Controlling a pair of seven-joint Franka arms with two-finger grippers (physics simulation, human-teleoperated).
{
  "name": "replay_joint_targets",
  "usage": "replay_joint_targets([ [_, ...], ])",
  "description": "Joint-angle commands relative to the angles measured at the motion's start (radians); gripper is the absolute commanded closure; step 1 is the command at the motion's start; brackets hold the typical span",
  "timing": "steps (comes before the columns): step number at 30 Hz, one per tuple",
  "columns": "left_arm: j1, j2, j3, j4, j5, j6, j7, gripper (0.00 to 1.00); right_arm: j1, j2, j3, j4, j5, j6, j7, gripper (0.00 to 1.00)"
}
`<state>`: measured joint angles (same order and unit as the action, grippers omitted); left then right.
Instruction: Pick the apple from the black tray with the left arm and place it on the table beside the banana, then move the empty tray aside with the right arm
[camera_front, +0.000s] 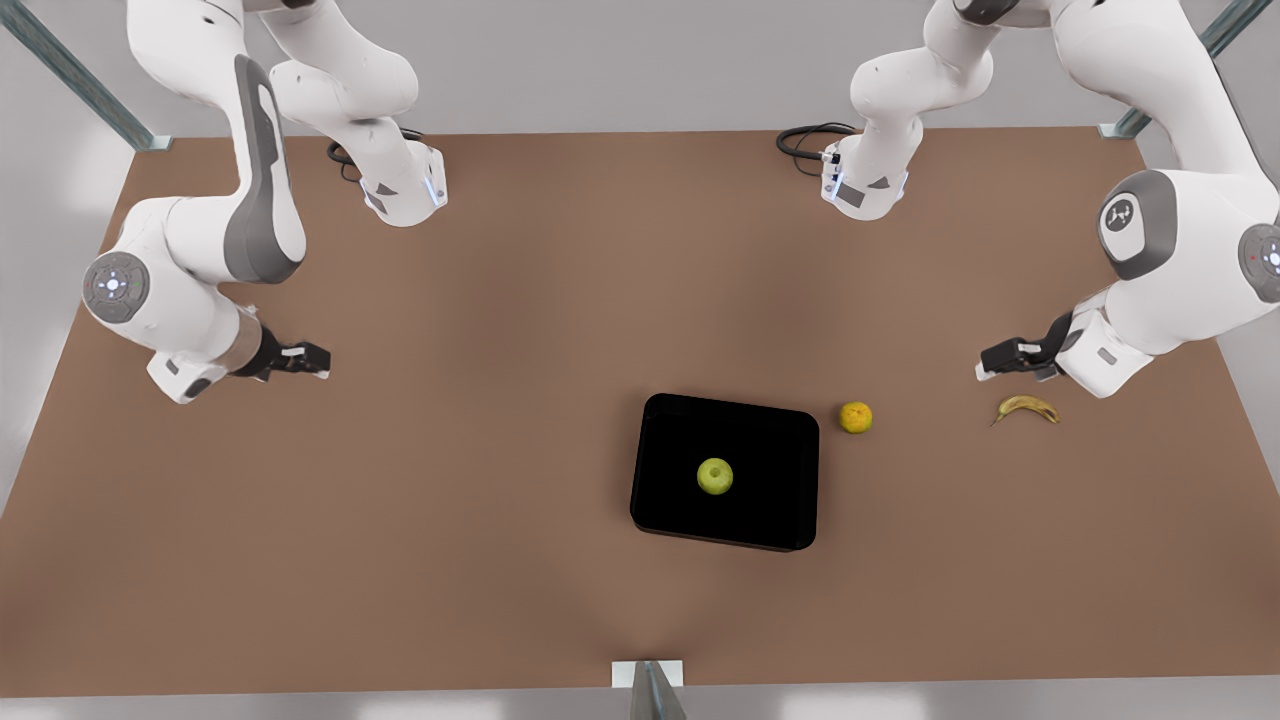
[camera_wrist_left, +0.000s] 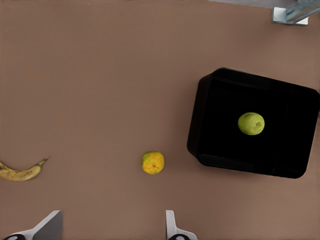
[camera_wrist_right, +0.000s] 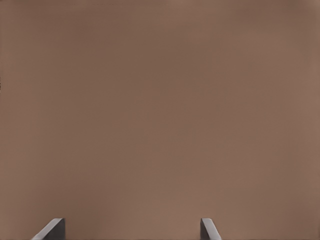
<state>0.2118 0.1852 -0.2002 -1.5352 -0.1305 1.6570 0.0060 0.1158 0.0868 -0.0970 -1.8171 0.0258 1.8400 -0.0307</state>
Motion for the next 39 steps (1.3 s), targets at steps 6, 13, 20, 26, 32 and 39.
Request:
replay_joint_targets([
  [6,-0.252,0.020,-0.010,0.007,0.043,0.112,-0.290,0.00,-0.022,0.022,-0.003,0.071,-0.038,0.182,0.026,0.00],
  [13,-0.635,0.484,-0.008,0.406,0.239,0.234,-0.936,0.00,-0.016,0.136,-0.001,0.262,-0.109,0.039,0.020,0.00],
  [20,-0.647,0.649,0.005,0.394,0.238,0.424,-0.916,0.00,-0.002,0.142,-0.001,0.260,-0.110,0.027,0.020,0.00],
  [26,-0.646,0.677,0.009,0.316,0.333,0.431,-0.903,0.00,-0.002,0.149,-0.001,0.262,-0.110,0.027,0.021,0.00],
  [32,-0.644,0.683,0.009,0.300,0.336,0.438,-0.902,0.00,-0.001,0.151,-0.001,0.262,-0.110,0.027,0.021,0.00],
  [39,-0.643,0.741,0.012,0.307,0.373,0.537,-0.900,0.00,-0.001,0.157,-0.001,0.262,-0.110,0.027,0.025,0.00],
])
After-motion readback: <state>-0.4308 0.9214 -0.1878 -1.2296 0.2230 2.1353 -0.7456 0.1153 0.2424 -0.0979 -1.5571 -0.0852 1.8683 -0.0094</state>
